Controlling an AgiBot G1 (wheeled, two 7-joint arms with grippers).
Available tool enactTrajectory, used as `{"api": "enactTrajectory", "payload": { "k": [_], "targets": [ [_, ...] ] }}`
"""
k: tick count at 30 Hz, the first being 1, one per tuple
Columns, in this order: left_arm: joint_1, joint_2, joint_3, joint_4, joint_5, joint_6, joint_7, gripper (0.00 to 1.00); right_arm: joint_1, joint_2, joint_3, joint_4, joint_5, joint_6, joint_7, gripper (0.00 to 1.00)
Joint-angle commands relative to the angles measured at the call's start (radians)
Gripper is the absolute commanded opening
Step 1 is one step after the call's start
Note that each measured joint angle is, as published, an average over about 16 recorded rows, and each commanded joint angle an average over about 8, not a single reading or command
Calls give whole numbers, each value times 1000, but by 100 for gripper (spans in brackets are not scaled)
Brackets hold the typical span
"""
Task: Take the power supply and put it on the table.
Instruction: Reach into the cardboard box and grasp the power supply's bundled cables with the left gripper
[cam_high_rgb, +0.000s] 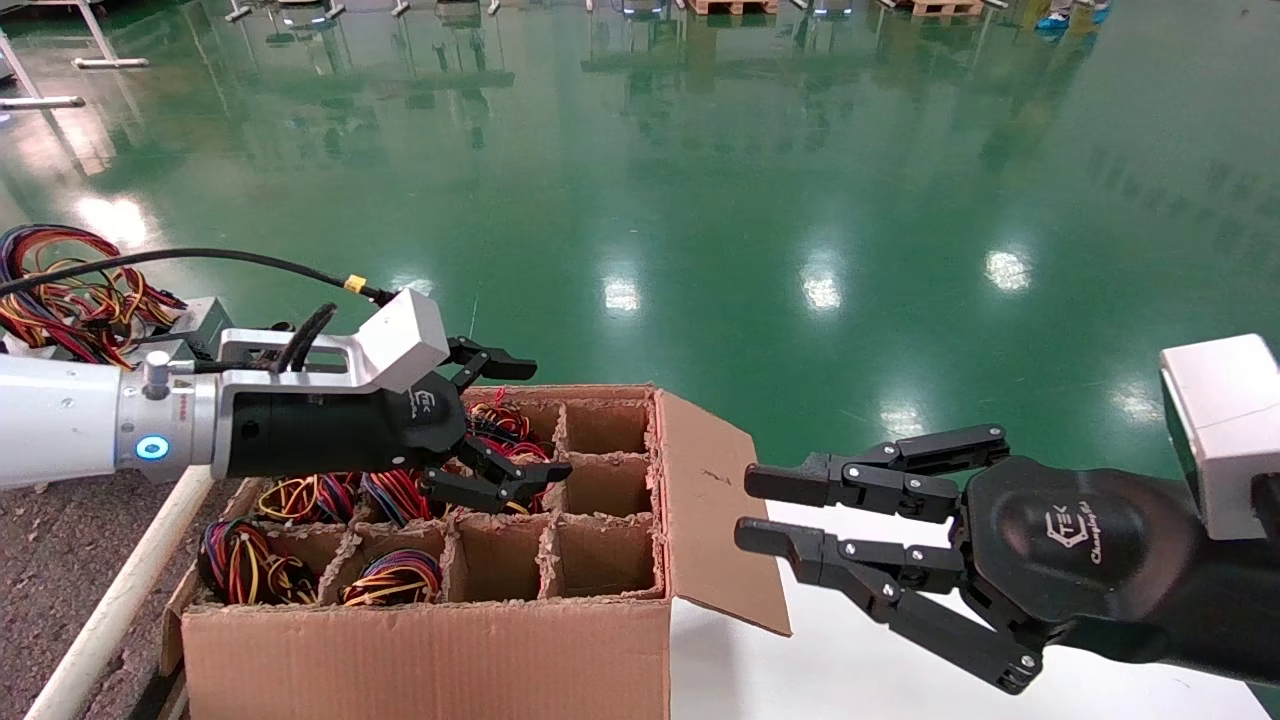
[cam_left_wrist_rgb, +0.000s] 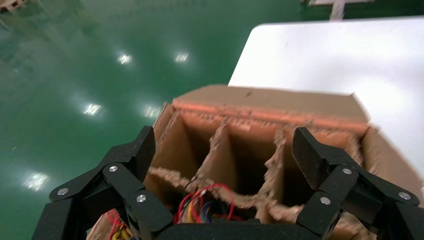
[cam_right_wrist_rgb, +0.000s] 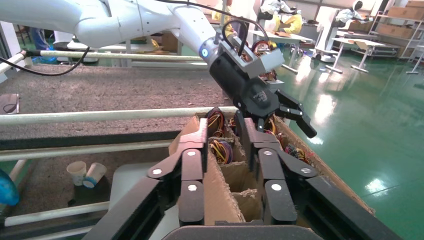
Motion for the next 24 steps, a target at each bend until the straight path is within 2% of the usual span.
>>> {"api": "enactTrajectory", "payload": {
  "k": [1, 13, 20, 21, 22, 24],
  "targets": [
    [-14, 10, 5, 27, 12, -3, 15, 100, 0, 0, 0, 0, 0, 0, 0, 100],
    [-66, 82, 23, 230, 55, -57, 58, 100, 0, 0, 0, 0, 0, 0, 0, 100],
    [-80, 122, 41, 326, 87, -85, 124, 100, 0, 0, 0, 0, 0, 0, 0, 100],
    [-81, 127, 42, 338, 90, -90, 134, 96, 0, 0, 0, 0, 0, 0, 0, 100],
    [-82, 130, 43, 350, 91, -94, 143, 88, 0, 0, 0, 0, 0, 0, 0, 100],
    [-84, 137, 44, 374, 94, -100, 161, 63, 0, 0, 0, 0, 0, 0, 0, 100]
  ]
}}
